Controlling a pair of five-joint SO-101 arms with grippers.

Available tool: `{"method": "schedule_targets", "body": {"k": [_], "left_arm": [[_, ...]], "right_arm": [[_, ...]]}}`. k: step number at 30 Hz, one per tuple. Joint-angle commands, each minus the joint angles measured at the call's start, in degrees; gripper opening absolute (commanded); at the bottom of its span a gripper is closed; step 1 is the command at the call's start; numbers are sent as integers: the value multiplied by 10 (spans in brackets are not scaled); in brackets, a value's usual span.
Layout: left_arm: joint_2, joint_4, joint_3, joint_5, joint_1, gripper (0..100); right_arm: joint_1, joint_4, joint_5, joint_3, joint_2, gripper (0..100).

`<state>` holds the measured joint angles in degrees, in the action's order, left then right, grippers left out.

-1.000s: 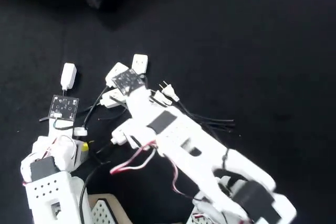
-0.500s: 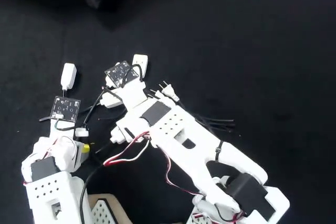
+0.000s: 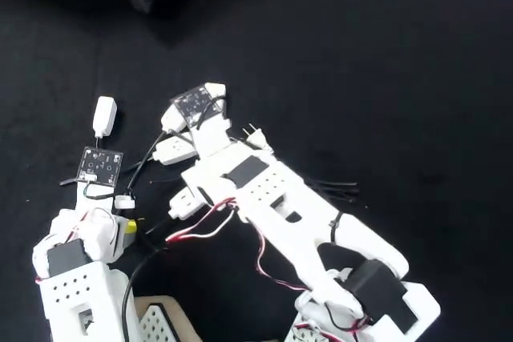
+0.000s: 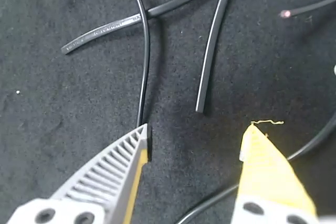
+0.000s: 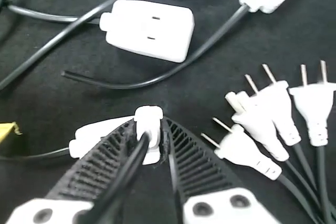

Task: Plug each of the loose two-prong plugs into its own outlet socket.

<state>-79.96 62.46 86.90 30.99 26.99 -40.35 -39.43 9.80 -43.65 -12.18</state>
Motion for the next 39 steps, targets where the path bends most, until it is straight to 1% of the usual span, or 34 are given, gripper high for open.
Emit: {"method": "schedule_targets", "body": {"k": [1, 5, 10, 16, 18, 22, 25, 30, 32, 39], "left_arm": [[0, -17, -3, 4, 0, 278], [0, -17, -3, 4, 0, 278], [0, -17, -2, 4, -6, 278], [0, -17, -2, 4, -7, 278], [0, -17, -2, 4, -7, 278], [0, -18, -2, 4, -7, 278], [0, -22, 0, 4, -7, 278], [0, -25, 3, 4, -8, 278], [0, -25, 4, 4, -8, 278], [0, -25, 4, 4, -8, 278]], "right_arm": [[11, -15, 11, 3, -2, 12], [10, -35, 35, 3, -2, 12], [-16, -38, 36, 1, -6, 12], [-12, -38, 36, 3, -9, 12], [-11, -42, 35, 0, -26, 12], [-13, -94, 36, -1, -91, 12], [-14, -76, 36, -33, -119, 12], [-37, -2, 37, -75, -95, 12], [-47, 1, 37, -72, -80, 12], [-48, 5, 36, -65, -58, 12]]}}
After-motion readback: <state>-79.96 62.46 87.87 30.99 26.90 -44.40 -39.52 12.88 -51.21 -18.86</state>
